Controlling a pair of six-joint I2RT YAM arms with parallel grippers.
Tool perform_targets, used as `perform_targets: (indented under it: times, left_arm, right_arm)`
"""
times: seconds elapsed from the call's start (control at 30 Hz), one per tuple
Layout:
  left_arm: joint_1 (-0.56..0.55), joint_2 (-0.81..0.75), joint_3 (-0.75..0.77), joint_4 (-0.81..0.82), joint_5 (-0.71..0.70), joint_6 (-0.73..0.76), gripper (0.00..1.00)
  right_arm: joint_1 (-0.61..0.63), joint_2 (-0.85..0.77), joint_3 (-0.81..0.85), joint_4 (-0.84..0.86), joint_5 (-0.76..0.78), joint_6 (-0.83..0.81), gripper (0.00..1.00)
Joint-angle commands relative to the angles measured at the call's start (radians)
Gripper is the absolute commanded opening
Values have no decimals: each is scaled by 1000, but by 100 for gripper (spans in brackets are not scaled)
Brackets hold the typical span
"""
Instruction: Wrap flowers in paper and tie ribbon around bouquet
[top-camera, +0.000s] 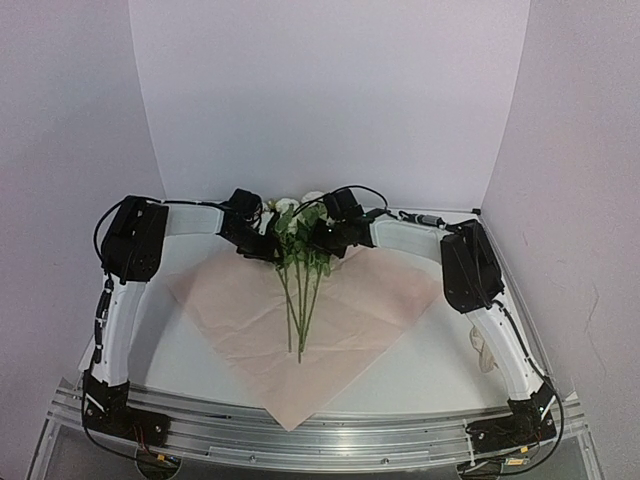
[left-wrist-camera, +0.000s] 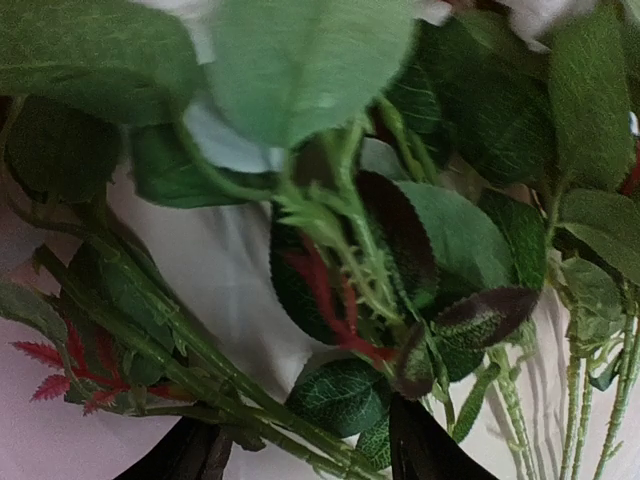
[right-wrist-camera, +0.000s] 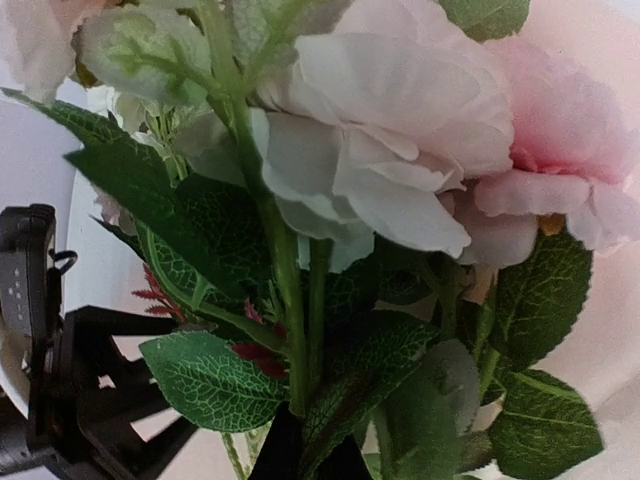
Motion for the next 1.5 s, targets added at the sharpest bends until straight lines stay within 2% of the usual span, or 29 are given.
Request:
perform_targets:
  times: [0.0, 0.13, 0.33, 0.53, 0.7, 0.8, 0.97, 1.1, 1.2, 1.33, 1.4, 1.47]
  left_arm:
    - [-41, -2, -16, 28, 52, -4, 50]
    - [-56, -35, -52, 68, 47, -8, 51]
    - [-52, -23, -18, 61, -27, 65, 57]
    - [-52, -26, 30, 52, -43, 122, 64]
    - [-52, -72, 55, 16, -63, 186, 75]
    - [-52, -94, 71, -34, -50, 227, 83]
    - [-52, -155, 71, -158, 14, 301, 95]
    - [-54, -217, 34, -269, 85, 402, 98]
    - [-62, -235, 36, -354, 163, 487, 99]
    - [-71, -267, 53, -506, 290, 616, 92]
    - [-73, -335, 7, -590, 356, 780, 90]
    - [-83, -445, -128, -647, 360, 1022, 92]
  right_arm:
    - [-22, 44, 49, 19, 1, 42, 0]
    - [-26, 65, 57, 17, 1, 39, 2]
    - [-24, 5, 50, 14, 22, -47, 41]
    - [-25, -116, 37, -14, 8, -181, 64]
    - [-26, -310, -103, -42, -44, -347, 83]
    - [-22, -470, -280, -40, -179, -552, 86]
    - [3, -773, -744, -8, -357, -1016, 86]
    - [86, -931, -1017, -4, -382, -1345, 89]
    - [115, -960, -1086, 16, -360, -1379, 90]
    - [199, -963, -1150, 24, -343, -1510, 90]
    - [261, -974, -1190, 24, -352, -1571, 90]
    - [329, -998, -1233, 21, -327, -1629, 90]
